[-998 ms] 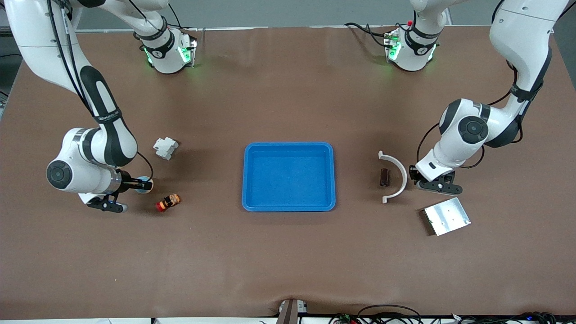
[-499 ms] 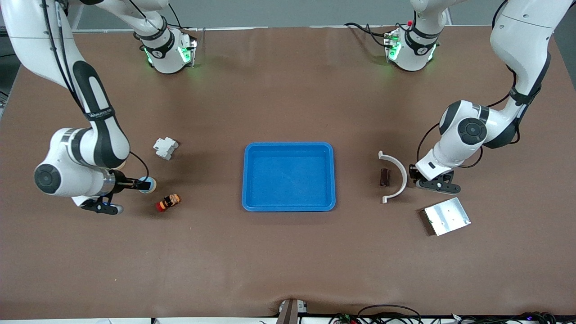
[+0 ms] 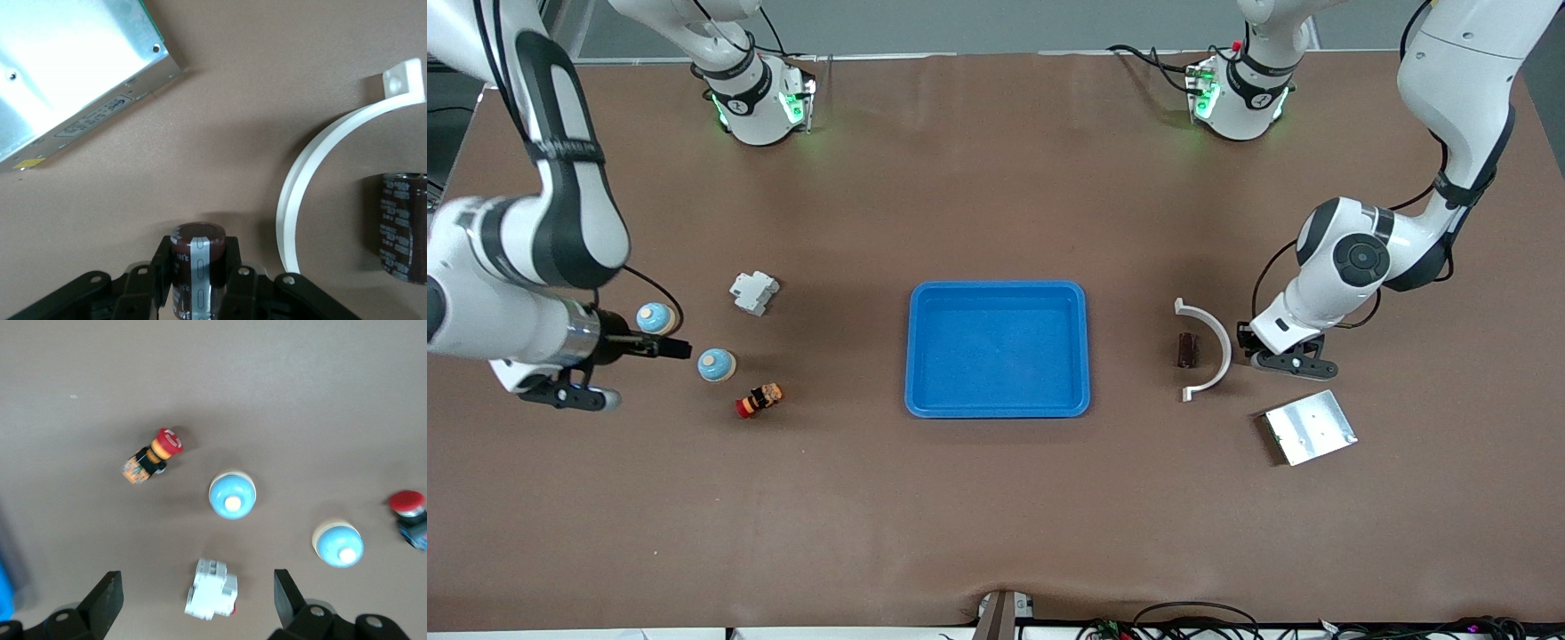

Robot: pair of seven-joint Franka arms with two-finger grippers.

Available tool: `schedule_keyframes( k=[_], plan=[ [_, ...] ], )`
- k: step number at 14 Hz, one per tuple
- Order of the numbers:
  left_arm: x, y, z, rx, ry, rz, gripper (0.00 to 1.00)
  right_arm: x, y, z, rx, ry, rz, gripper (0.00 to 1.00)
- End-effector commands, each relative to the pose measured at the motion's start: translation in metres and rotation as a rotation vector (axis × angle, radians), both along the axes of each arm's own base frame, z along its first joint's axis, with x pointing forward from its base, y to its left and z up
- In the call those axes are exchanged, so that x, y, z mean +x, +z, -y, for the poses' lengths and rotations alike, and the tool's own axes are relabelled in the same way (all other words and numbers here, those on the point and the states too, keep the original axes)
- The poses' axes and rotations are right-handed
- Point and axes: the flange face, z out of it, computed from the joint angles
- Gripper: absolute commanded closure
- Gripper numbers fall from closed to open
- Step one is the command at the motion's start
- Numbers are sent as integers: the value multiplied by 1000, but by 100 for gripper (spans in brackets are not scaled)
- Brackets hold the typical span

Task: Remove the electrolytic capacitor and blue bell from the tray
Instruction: 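Release the capacitor by the arc while the right gripper sets the bell down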

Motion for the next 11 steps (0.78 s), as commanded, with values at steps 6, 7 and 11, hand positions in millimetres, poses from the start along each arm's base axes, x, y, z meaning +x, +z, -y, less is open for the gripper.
schedule_keyframes(
  k=[6,7,11],
  plan=[
    [-5,-5,-1,-6,-2,4,100,-76,182,20,-11,-14,104,0],
    [-4,-5,0,-10,-4,10,100,-76,197,22,-15,-16,110,0],
    [-5,-15,1,-31,-5,18,100,-64,208,20,-45,-1,141,0]
  ],
)
